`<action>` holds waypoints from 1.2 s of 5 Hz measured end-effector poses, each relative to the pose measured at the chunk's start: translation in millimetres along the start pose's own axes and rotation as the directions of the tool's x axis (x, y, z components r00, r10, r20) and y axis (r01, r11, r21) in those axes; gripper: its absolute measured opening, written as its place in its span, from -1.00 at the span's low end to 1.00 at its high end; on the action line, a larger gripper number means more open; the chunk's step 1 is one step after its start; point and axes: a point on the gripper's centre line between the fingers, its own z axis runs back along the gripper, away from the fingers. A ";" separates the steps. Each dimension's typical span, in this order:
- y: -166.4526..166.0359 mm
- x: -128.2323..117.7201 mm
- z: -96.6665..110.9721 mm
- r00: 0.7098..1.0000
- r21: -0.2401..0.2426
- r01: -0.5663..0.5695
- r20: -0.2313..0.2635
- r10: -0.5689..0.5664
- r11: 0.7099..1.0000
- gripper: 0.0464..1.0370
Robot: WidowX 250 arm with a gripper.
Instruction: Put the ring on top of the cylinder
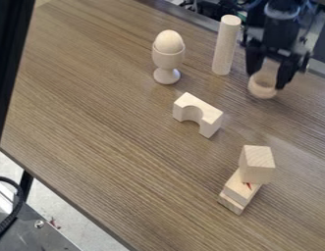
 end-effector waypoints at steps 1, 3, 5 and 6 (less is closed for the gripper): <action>-1.1 14.7 19.6 0.999 0.005 0.013 0.032 -0.013 1.000 0.37; 3.1 38.4 66.1 0.996 0.050 0.001 0.089 -0.005 0.999 0.37; 14.8 47.1 108.3 0.985 0.097 -0.027 0.171 0.011 0.995 0.37; 18.1 45.4 108.3 0.986 0.103 -0.042 0.162 0.025 0.994 0.37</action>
